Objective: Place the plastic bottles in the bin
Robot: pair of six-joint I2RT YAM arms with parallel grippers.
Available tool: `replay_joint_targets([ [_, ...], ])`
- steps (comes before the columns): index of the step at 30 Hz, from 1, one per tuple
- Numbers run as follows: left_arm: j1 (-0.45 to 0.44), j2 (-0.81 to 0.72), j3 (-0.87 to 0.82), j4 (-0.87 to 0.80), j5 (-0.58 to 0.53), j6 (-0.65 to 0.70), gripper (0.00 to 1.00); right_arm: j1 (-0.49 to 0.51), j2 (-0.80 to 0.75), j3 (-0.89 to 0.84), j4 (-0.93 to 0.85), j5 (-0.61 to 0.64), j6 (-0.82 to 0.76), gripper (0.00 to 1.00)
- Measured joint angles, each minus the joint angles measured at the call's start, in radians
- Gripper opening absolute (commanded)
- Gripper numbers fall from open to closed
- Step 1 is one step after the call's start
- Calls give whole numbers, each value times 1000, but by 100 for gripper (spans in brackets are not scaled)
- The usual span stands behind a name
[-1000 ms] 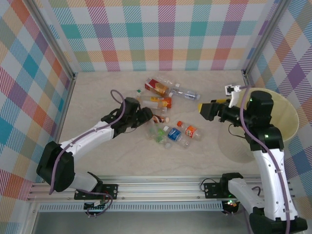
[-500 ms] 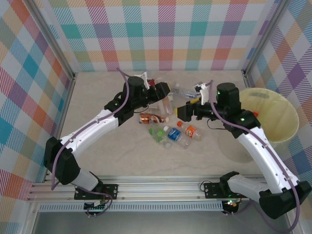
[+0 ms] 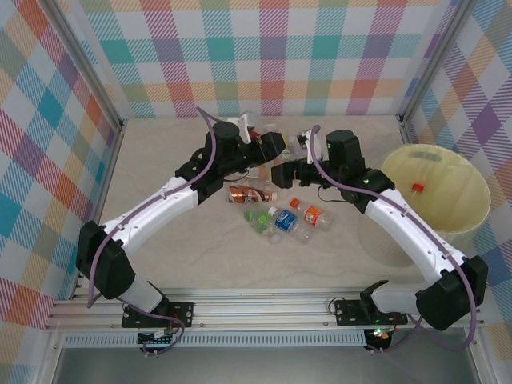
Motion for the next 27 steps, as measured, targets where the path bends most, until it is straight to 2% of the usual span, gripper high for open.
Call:
replay_joint_targets([
  [3,0,0,0,2,0,0,43,0,6,0,35,-5,4,100],
  [17,0,2,0,16,-1,0,43,11,26,-1,52,-55,-13,60],
  [21,0,11,0,17,0,0,47,11,25,-2,39,-42,-5,51],
  [23,0,13,0,17,3,0,56,11,23,-3,34,-36,-4,49],
  [27,-2,14,6,-6,3,11,91,13,7,-3,-3,15,-13,46],
])
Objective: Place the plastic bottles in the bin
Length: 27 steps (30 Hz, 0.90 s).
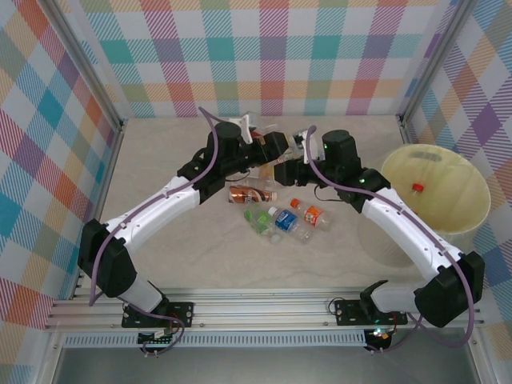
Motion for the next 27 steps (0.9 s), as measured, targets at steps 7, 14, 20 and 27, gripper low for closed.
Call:
replay_joint_targets([
  [7,1,-20,53,-117,-63,70,100,0,-14,12,-131,172,-52,43],
  [14,2,-187,10,-212,-209,143,100,0,-46,88,-246,403,-130,41],
  [20,4,-295,-65,-285,-377,167,100,0,-141,144,-275,619,-214,40],
  [27,19,-272,-185,-348,-489,157,100,-24,-274,144,-239,847,-290,40],
])
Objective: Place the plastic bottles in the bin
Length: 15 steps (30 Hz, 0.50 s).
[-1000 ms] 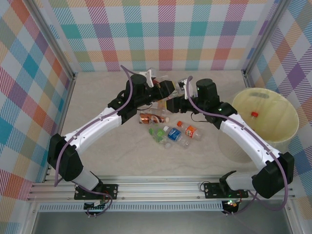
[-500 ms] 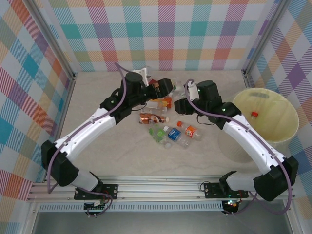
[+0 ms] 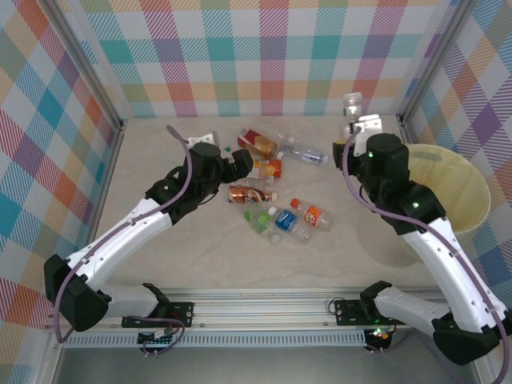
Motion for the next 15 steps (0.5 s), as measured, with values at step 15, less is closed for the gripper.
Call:
replay_joint_targets([
  [15,18,84,-32,-6,-44,-39,100,-357,-182,-64,-31,222,-74,39],
])
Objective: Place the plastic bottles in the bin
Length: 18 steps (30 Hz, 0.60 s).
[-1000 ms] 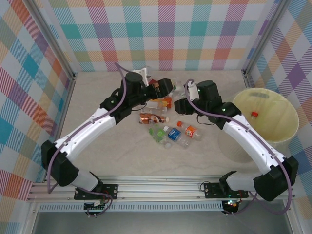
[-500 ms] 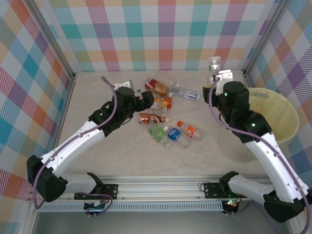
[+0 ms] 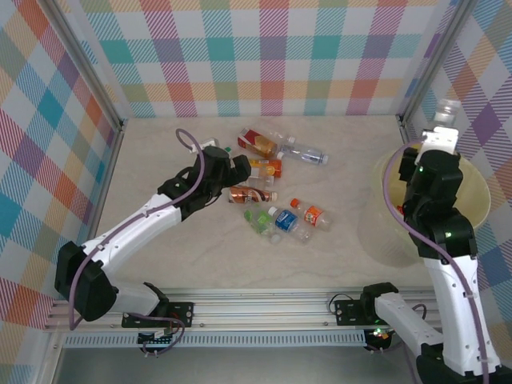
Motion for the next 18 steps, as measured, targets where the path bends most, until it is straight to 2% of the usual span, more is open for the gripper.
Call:
replay_joint_targets([
  [6,0,24,2,-26,24,-7,100,-152,-5,-88,-86,18,13,40],
  [12,0,24,4,-51,31,-18,100,-244,10,-159,-140,32,39,41],
  [18,0,24,4,-72,32,-26,100,-314,42,-205,-134,90,34,48],
])
